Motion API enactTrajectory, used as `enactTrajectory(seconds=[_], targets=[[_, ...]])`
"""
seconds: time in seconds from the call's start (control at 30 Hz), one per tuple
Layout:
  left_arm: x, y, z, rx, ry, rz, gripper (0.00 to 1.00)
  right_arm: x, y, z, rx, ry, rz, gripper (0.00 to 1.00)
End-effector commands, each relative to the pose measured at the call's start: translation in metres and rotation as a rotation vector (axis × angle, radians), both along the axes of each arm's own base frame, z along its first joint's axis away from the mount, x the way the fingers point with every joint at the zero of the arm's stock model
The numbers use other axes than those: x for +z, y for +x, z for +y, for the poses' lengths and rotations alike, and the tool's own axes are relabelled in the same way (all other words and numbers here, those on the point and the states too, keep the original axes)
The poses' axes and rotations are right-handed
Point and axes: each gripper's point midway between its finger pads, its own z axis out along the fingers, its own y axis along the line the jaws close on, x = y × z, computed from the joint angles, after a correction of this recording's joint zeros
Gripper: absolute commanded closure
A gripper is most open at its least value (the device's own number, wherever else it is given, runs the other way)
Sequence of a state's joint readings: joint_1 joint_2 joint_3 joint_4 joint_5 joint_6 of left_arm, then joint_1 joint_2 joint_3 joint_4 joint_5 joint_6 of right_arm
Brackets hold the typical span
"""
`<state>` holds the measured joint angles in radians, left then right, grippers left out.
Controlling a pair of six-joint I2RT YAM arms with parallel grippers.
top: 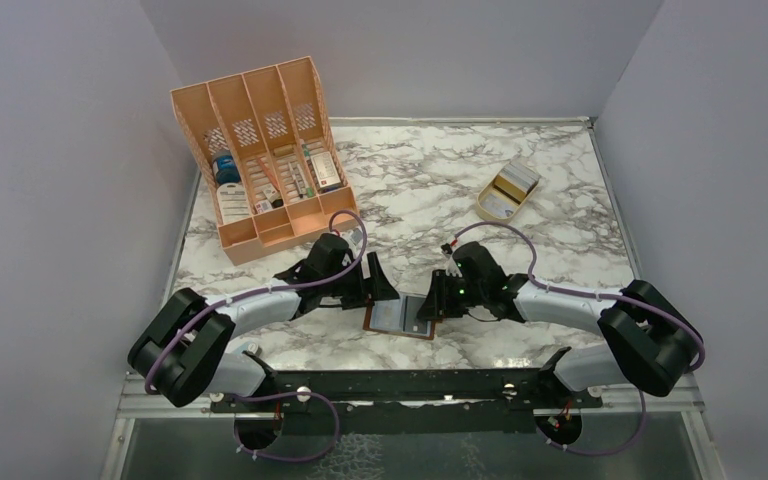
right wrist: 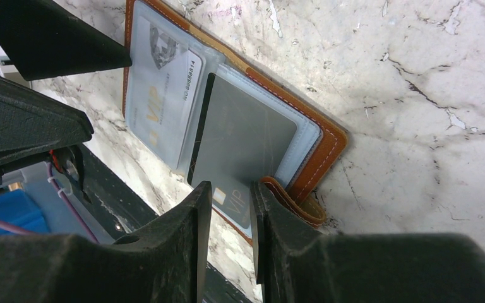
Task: Put the credit cards into the card holder
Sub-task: Turn over the card slot in the card holder.
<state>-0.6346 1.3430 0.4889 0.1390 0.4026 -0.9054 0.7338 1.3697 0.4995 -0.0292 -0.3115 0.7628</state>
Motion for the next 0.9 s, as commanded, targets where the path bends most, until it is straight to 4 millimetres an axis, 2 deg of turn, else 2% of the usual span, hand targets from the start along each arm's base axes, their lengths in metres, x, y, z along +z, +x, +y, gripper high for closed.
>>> enactTrajectory(seconds=[0.0,0.27,0.43,0.87], targets=[[0.002,0.005,0.004,0.002,0.017,-0.041,0.21,-0.016,-0.002,-0.013,-0.021,-0.069,-0.004,0.70],[-0.012,0.003,0.001,0.003,-0.002,-0.012,0.21,-0.018,-0.003,-0.014,-0.022,-0.068,-0.001,0.70],[-0.009,-0.002,-0.006,-0.010,-0.045,0.011,0.21,-0.018,-0.003,-0.013,-0.019,-0.072,-0.001,0.70],[0.036,-0.016,-0.032,-0.060,-0.201,0.022,0.21,-0.018,-0.002,-0.009,-0.015,-0.045,-0.003,0.70]])
